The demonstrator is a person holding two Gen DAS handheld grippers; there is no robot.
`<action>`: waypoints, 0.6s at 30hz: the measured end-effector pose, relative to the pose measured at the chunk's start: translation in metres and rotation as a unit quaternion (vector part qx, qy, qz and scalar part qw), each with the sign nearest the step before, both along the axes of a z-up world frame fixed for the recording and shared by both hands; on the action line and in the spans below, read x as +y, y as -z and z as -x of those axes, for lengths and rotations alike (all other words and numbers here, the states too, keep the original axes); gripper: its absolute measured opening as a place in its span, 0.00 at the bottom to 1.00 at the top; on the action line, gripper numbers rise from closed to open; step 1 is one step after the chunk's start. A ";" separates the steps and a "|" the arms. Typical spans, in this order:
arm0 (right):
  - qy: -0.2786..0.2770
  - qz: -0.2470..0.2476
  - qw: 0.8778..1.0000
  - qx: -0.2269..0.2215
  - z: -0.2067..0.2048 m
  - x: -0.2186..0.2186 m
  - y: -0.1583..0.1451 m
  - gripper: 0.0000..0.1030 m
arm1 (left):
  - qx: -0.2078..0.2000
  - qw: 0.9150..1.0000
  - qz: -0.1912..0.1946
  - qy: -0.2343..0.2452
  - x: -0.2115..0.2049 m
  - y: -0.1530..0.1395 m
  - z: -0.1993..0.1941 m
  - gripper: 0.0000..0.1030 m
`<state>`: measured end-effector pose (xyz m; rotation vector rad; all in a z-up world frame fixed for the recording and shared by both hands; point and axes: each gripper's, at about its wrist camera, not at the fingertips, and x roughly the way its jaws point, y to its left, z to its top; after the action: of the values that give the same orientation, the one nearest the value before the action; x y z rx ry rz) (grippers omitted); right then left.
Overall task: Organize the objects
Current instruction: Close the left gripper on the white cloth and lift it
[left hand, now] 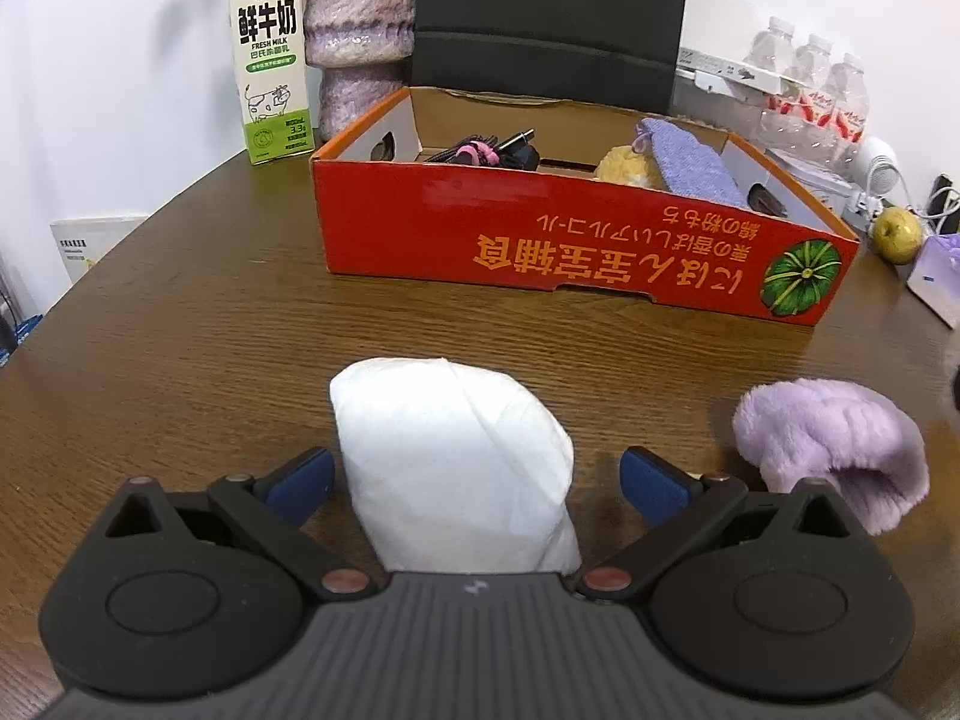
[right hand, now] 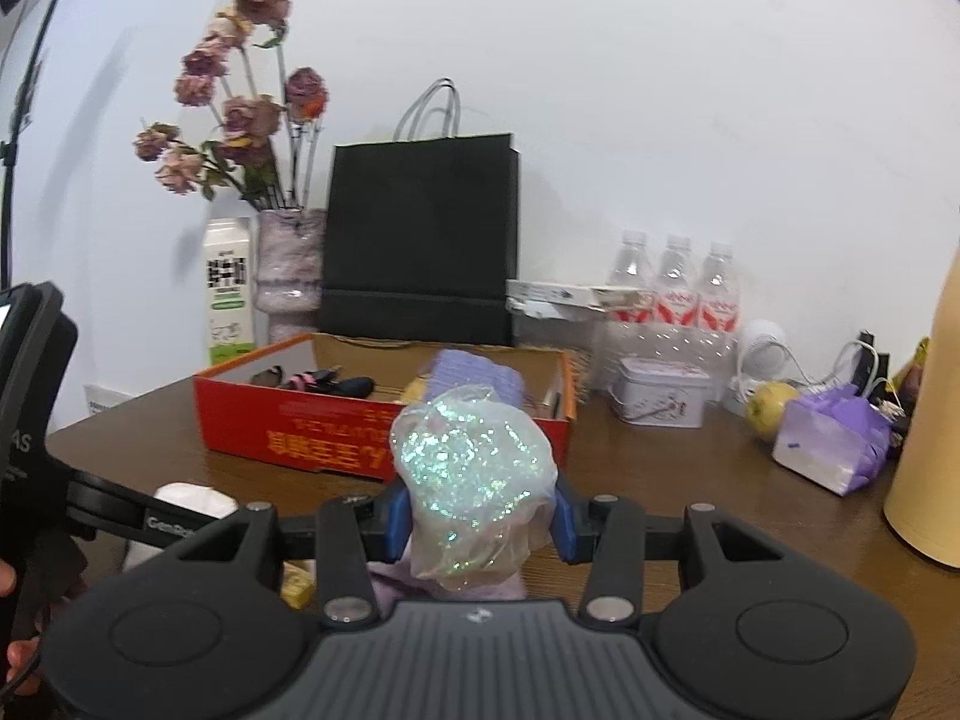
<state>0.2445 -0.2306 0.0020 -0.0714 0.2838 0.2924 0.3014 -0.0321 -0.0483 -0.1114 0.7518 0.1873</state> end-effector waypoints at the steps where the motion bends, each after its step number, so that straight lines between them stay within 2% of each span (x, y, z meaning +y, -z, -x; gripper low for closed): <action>1: 0.002 -0.001 1.000 0.001 -0.001 -0.003 0.000 0.42 | 0.003 1.000 -0.001 -0.005 -0.001 0.001 -0.002 1.00; 8: 0.004 0.000 1.000 0.001 -0.003 -0.008 0.002 0.42 | 0.000 0.999 -0.022 -0.039 -0.006 0.006 -0.013 1.00; 12: 0.007 0.004 1.000 -0.005 -0.001 -0.005 0.002 0.42 | 0.006 0.999 -0.020 -0.032 -0.007 0.005 -0.014 1.00; 13: 0.007 0.005 1.000 -0.006 0.000 -0.005 0.002 0.42 | 0.004 0.999 -0.020 -0.031 -0.007 0.005 -0.013 0.97; 16: 0.009 0.009 1.000 -0.008 0.001 -0.003 0.004 0.42 | -0.012 0.999 -0.024 -0.023 -0.008 0.001 -0.007 0.72; 18: 0.010 0.011 1.000 -0.011 0.002 -0.002 0.004 0.42 | -0.015 1.000 -0.024 -0.010 -0.009 0.000 -0.005 0.69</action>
<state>0.2425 -0.2330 -0.0022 -0.0927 0.2665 0.2679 0.3063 -0.0413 -0.0486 -0.0763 0.7153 0.2229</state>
